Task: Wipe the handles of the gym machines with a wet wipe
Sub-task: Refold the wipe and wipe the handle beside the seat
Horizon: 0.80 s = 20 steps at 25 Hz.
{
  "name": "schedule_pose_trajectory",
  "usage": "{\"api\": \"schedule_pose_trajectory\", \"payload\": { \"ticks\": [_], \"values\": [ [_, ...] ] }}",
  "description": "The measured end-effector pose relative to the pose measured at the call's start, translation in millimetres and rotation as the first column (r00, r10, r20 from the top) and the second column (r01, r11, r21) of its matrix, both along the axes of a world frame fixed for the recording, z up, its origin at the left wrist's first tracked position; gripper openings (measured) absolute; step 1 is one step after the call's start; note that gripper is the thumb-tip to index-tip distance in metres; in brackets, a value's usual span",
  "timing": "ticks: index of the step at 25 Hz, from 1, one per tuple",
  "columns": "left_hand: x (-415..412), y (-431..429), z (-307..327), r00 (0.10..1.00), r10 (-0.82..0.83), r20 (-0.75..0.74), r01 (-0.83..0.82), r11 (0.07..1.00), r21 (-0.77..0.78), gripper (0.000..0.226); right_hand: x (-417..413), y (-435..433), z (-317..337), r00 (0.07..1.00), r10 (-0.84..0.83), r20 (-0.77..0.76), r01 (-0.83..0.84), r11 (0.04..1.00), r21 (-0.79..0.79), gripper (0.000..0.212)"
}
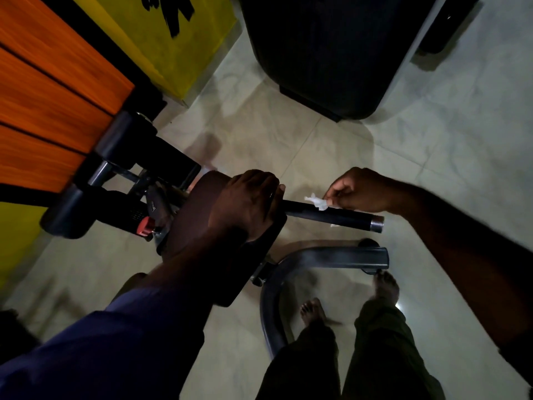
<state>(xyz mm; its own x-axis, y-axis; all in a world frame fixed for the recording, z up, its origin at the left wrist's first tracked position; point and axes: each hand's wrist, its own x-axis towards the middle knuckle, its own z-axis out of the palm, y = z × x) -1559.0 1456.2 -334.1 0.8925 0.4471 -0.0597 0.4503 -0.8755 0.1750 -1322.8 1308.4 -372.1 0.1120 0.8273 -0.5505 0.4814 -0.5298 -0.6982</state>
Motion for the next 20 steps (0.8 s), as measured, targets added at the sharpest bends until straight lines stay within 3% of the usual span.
{"api": "schedule_pose_trajectory", "payload": {
  "ticks": [2, 5, 8, 11, 13, 20],
  "values": [
    [-0.2, -0.2, 1.4, 1.000, 0.009, 0.000, -0.009, 1.000, 0.016, 0.037, 2.8, -6.7, 0.2, 0.983, -0.101, -0.151, 0.098, 0.995, -0.025, 0.023],
    [1.4, -1.9, 3.7, 1.000, 0.018, -0.020, -0.017, 1.000, 0.010, 0.037, -8.5, -8.4, 0.6, 0.984, -0.178, -0.015, 0.179, 0.978, 0.110, 0.017],
    [0.7, -1.1, 3.1, 0.999, 0.017, -0.032, -0.018, 1.000, -0.014, 0.039, -30.7, 25.1, -4.1, 0.986, -0.154, 0.071, 0.126, 0.947, 0.296, 0.014],
    [-0.4, -1.8, 5.1, 0.999, 0.009, -0.033, -0.009, 1.000, -0.009, 0.041, -44.9, 51.0, -10.6, 1.000, -0.029, 0.009, 0.026, 0.969, 0.247, 0.015],
    [0.8, -2.5, 5.3, 0.999, 0.017, -0.040, -0.017, 1.000, -0.010, 0.042, -42.7, 50.0, -15.0, 0.999, 0.029, 0.023, -0.033, 0.975, 0.222, 0.027],
    [-0.5, -1.2, 2.5, 0.999, 0.007, -0.051, -0.006, 1.000, 0.012, 0.051, -2.5, 23.9, -12.7, 0.980, -0.151, 0.129, 0.101, 0.940, 0.327, 0.050]
  ]
}}
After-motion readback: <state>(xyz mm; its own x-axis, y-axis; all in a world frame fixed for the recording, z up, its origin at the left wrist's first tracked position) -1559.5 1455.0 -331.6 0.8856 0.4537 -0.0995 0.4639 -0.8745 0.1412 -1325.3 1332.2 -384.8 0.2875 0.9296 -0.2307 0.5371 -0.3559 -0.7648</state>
